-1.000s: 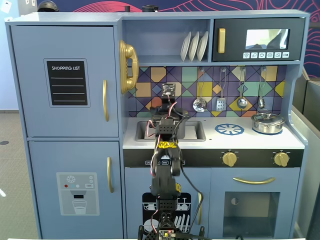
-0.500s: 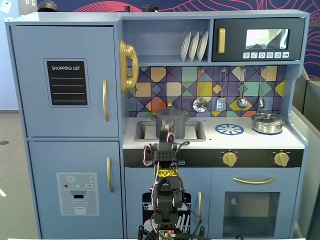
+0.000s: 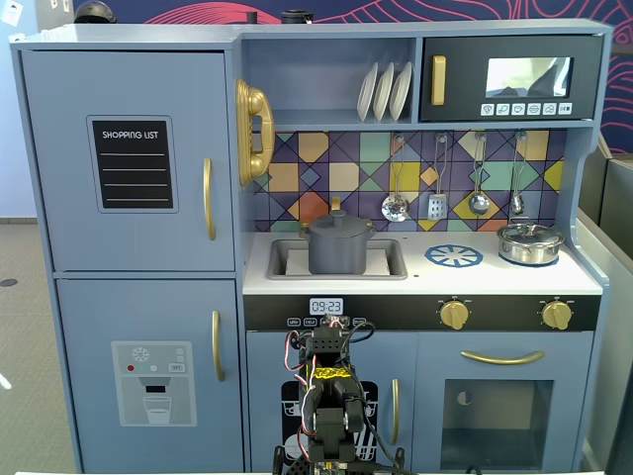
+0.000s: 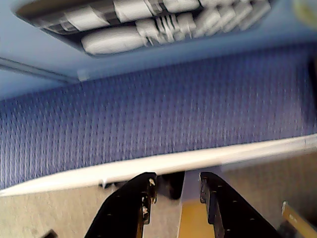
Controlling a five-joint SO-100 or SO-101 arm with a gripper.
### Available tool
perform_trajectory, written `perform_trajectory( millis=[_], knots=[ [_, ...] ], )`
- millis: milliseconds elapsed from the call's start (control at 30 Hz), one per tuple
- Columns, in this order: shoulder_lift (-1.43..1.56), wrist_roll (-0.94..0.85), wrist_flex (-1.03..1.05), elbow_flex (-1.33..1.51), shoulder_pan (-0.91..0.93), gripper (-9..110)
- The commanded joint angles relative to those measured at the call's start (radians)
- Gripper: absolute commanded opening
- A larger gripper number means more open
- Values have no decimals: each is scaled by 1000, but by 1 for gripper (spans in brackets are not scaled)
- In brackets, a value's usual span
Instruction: Pick up the lid from the counter and put it on the gray recipient
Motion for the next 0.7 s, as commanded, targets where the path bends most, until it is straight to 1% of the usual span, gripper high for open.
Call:
perform_trajectory(
  millis=[0,67,133,167,200,233,667],
  knots=[
    [25,-31,127,-9,-2,1],
    [37,-52,193,-9,14,1],
    [37,-169,264,-9,17,1],
    [38,-169,288,-9,21,2],
    [38,-95,293,-9,21,2],
    [38,-84,291,-9,23,3],
    [38,-103,293,-9,25,4]
  ],
)
